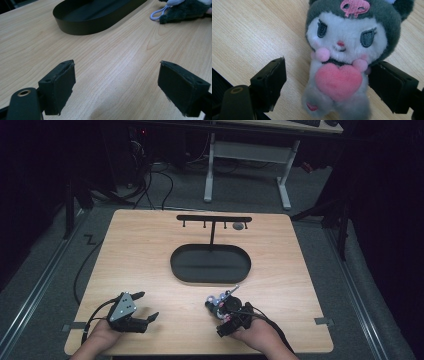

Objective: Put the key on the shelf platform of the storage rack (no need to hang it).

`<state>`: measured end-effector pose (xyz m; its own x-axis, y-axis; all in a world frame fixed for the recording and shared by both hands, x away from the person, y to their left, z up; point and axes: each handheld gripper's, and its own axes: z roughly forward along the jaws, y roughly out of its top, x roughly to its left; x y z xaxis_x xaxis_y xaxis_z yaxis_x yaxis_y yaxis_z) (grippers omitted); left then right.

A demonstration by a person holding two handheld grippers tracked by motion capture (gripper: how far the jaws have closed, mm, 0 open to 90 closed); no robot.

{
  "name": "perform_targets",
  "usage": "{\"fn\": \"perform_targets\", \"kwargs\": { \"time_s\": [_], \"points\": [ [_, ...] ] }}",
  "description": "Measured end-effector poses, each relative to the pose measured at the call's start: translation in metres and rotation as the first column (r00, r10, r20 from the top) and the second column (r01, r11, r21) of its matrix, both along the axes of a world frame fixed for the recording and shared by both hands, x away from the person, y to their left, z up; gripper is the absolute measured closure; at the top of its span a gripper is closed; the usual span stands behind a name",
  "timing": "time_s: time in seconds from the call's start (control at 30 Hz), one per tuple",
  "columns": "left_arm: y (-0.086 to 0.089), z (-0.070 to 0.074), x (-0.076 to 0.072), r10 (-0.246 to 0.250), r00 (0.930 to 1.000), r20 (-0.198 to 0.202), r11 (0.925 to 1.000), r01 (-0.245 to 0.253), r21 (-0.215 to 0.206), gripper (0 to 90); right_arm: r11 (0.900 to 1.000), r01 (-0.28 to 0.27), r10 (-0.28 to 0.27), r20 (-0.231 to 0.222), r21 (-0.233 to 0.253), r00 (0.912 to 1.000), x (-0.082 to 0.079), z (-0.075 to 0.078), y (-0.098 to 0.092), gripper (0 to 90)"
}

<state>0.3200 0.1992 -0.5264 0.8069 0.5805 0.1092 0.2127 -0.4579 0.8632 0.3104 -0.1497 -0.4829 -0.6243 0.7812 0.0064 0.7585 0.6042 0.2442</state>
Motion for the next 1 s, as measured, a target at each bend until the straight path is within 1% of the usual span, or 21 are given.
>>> {"fn": "perform_targets", "kwargs": {
  "time_s": [0.1,0.2,0.3,0.37,0.4,0.43,0.47,0.53,0.57,0.63,0.67,0.77,0.8,0.87,0.9,1.0],
  "points": [
    [0.0000,0.0000,0.0000,0.000,1.0000,0.000,1.0000,0.000,0.000,15.5,1.000,-0.001,0.001,-0.002,0.003,1.0000,0.0001,0.0002,0.0005,15.8],
    [0.0001,0.0001,0.0000,0.002,1.0000,-0.001,1.0000,-0.002,0.001,15.5,1.000,-0.021,0.021,0.006,0.003,0.9998,0.0006,0.0005,0.0004,17.1],
    [-0.0003,-0.0001,-0.0006,0.000,1.0000,0.002,1.0000,0.000,0.001,15.5,1.000,-0.024,0.024,0.009,-0.002,0.9997,-0.0009,-0.0010,0.0014,18.0],
    [-0.0002,0.0000,-0.0003,-0.006,1.0000,-0.001,1.0000,0.006,0.001,15.5,1.000,-0.024,0.024,0.006,0.003,0.9997,-0.0017,-0.0010,0.0017,18.2],
    [0.0002,0.0001,0.0005,-0.003,1.0000,-0.005,1.0000,0.003,0.000,15.5,0.999,-0.046,0.046,0.004,0.015,0.9989,-0.0025,-0.0032,0.0024,19.9],
    [0.0002,0.0001,0.0005,-0.003,1.0000,-0.005,1.0000,0.003,0.000,15.5,0.999,-0.046,0.046,0.004,0.015,0.9989,-0.0025,-0.0032,0.0024,19.9],
    [0.0003,0.0001,0.0010,-0.001,1.0000,-0.008,1.0000,0.001,-0.002,15.5,0.998,-0.058,0.058,0.003,0.001,0.9983,-0.0023,-0.0061,0.0033,20.3],
    [0.0005,0.0001,0.0010,-0.002,1.0000,-0.009,1.0000,0.002,-0.004,15.5,0.999,-0.054,0.054,0.002,-0.005,0.9985,-0.0025,-0.0068,0.0038,20.9],
    [0.0004,0.0001,0.0005,-0.003,1.0000,-0.006,1.0000,0.003,-0.001,15.5,0.998,-0.059,0.060,0.009,-0.012,0.9982,-0.0025,-0.0078,0.0043,23.3],
    [0.0001,-0.0001,0.0000,-0.005,1.0000,-0.004,1.0000,0.005,-0.001,15.5,0.998,-0.061,0.061,0.013,-0.016,0.9981,-0.0027,-0.0079,0.0045,24.2],
    [0.0001,-0.0001,-0.0002,-0.007,1.0000,-0.002,1.0000,0.007,0.000,15.5,0.998,-0.060,0.060,0.015,-0.022,0.9981,-0.0037,-0.0062,0.0045,25.4],
    [0.0002,-0.0001,-0.0009,-0.007,1.0000,0.000,1.0000,0.007,-0.001,15.5,0.998,-0.055,0.056,0.016,-0.021,0.9983,-0.0046,-0.0044,0.0034,26.9],
    [0.0004,-0.0001,-0.0012,-0.006,1.0000,0.002,1.0000,0.006,0.000,15.5,0.998,-0.057,0.057,0.019,-0.034,0.9982,-0.0054,-0.0026,0.0016,28.3],
    [0.0003,0.0000,-0.0013,-0.005,1.0000,0.005,1.0000,0.005,0.002,15.5,0.998,-0.053,0.053,0.022,-0.035,0.9983,-0.0058,-0.0022,0.0012,29.1],
    [0.0003,-0.0001,-0.0014,-0.005,1.0000,0.005,1.0000,0.005,0.002,15.5,0.998,-0.046,0.047,0.029,-0.036,0.9985,-0.0070,-0.0023,-0.0010,32.0],
    [0.0003,0.0000,-0.0016,-0.006,1.0000,0.007,1.0000,0.006,0.004,15.5,0.998,-0.046,0.047,0.030,-0.037,0.9985,-0.0077,-0.0034,-0.0025,33.9]
  ]
}}
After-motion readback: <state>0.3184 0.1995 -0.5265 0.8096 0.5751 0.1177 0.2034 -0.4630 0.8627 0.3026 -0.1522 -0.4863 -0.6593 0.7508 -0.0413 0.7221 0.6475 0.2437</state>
